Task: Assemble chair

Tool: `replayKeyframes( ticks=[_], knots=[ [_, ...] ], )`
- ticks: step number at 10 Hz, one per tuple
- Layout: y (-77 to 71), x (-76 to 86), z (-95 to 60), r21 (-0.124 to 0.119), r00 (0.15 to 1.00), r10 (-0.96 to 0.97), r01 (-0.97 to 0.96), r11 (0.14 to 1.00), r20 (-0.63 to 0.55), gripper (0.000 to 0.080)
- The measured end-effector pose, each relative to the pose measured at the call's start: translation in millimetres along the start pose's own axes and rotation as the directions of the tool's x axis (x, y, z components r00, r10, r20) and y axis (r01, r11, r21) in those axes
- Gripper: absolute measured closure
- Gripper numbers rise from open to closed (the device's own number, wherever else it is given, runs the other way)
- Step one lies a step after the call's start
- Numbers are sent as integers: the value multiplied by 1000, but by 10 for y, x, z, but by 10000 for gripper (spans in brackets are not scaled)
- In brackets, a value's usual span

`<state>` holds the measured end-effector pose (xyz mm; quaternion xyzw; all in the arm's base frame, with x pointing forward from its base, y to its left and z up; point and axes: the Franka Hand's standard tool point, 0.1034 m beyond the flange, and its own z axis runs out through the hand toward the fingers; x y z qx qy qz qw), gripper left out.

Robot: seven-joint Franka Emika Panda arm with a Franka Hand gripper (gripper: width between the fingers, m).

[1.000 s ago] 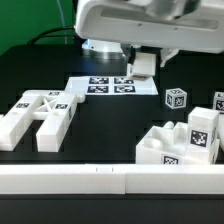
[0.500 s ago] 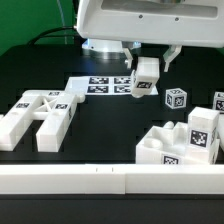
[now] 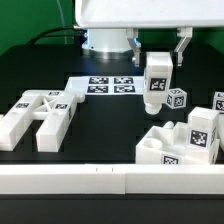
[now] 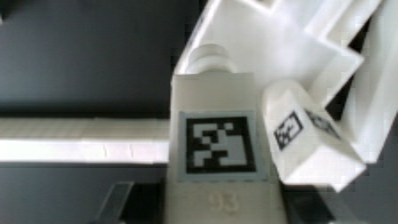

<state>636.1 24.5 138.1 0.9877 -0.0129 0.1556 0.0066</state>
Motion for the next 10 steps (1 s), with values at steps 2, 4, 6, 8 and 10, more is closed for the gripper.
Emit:
replayKeyframes(
  ticks=[2,4,6,8,10],
  knots=[
    [29,-52,34,-6,999,0,0,1000,-53,504],
    [107,-77,122,-13,999,13,-13,1000,-49,504],
    [150,-7,127,-13,998,27,-27,1000,-63,504],
    [153,9,138,-17,995,24,-25,1000,-96,504],
    [130,37,205,-28,976,11,-18,999,-216,504]
  ],
)
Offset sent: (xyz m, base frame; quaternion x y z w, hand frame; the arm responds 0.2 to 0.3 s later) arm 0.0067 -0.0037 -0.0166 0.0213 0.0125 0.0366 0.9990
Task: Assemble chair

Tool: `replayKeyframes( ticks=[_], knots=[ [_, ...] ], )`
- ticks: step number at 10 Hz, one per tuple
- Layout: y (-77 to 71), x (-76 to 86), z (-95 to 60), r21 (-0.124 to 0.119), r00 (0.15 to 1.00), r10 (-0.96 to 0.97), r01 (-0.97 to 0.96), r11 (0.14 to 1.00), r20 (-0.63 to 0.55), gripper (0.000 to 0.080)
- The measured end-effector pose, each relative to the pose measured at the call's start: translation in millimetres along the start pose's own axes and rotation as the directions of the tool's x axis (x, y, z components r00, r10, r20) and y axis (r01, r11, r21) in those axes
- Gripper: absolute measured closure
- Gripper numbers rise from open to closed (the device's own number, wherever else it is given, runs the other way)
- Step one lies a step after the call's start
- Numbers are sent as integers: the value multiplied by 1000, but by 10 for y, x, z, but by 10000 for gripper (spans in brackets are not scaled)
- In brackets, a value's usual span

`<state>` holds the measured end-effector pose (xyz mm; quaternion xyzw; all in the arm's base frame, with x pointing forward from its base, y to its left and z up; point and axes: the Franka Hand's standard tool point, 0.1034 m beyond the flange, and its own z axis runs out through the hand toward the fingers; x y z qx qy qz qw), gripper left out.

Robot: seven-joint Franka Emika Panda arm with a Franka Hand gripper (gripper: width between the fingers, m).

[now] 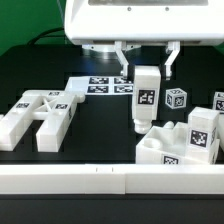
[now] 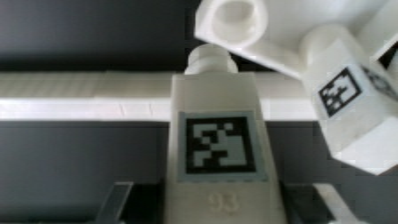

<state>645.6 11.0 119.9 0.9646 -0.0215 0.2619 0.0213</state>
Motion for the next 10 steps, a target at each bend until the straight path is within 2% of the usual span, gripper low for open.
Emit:
replayKeyframes(
  ticks=[6,10],
  knots=[
    [-133,-151,92,7,999,-22,22,1000,37,504],
    [-136,-184,102,8,998,-36,36,999,42,504]
  ],
)
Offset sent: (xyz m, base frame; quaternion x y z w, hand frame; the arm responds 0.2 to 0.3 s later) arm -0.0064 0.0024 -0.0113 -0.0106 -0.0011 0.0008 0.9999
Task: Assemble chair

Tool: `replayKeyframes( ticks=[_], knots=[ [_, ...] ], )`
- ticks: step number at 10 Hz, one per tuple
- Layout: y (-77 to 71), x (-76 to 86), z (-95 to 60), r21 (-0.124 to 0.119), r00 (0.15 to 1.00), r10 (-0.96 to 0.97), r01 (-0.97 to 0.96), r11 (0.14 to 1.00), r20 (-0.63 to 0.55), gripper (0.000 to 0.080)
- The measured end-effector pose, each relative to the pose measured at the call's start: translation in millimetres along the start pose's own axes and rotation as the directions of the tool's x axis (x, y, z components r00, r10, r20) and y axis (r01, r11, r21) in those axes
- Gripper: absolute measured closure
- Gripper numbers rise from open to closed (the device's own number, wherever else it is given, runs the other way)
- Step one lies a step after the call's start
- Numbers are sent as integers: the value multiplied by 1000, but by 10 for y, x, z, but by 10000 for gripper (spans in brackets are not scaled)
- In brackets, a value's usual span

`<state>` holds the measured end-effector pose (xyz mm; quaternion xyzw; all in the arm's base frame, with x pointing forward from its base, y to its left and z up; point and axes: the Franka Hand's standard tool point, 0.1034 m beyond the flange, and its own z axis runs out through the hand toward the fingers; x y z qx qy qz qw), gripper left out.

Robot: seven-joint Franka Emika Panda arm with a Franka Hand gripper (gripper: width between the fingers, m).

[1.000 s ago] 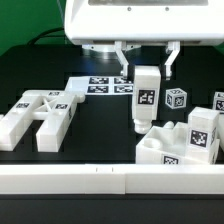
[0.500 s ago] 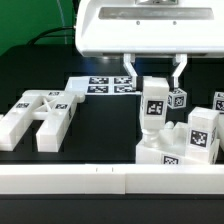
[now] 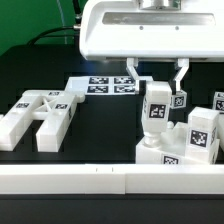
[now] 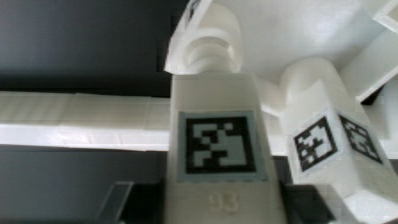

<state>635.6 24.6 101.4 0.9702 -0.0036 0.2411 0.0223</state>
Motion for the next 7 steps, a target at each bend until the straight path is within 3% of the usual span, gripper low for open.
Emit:
replayKeyframes(
  ticks=[7],
  knots=[
    [-16,-80,107,-5,1000,-8,8,1000,3,504]
  ],
)
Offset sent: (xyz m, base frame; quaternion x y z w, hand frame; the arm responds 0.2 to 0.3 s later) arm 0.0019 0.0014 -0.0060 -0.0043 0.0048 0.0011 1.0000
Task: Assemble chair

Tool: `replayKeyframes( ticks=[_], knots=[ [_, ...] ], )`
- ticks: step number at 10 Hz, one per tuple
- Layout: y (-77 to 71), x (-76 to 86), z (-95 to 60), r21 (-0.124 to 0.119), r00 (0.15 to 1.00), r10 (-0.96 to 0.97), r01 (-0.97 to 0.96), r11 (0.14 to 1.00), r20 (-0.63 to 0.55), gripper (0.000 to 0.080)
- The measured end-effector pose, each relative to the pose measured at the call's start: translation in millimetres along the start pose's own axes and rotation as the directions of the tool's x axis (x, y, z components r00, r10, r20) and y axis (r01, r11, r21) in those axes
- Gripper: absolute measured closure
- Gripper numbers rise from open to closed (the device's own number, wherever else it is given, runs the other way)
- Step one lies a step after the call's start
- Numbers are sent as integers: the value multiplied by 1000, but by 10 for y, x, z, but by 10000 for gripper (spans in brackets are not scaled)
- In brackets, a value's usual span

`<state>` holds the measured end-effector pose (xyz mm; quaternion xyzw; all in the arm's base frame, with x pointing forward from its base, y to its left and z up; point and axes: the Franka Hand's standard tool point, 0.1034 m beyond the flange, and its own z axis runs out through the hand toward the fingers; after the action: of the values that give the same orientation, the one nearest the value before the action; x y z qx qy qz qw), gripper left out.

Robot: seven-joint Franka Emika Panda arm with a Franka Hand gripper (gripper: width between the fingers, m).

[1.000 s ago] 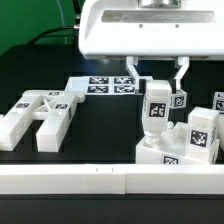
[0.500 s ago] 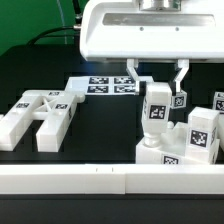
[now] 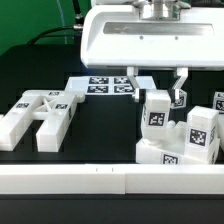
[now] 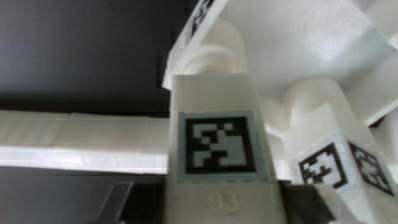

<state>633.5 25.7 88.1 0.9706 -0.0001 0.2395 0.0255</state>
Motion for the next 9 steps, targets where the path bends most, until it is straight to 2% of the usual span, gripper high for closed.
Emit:
replayKeyframes(
  ticks=[5,6,7,8,9],
  knots=[
    [-13,29,21,-4,999,-11,11,1000,-37,504],
    [-13,27,23,-4,999,-11,11,1000,-37,408],
    [-13,27,23,-4,999,-11,11,1000,-37,269],
    [-13,26,24,-4,999,-11,11,1000,-37,188],
    [-13,25,25,-4,999,-11,11,1000,-36,188]
  ],
)
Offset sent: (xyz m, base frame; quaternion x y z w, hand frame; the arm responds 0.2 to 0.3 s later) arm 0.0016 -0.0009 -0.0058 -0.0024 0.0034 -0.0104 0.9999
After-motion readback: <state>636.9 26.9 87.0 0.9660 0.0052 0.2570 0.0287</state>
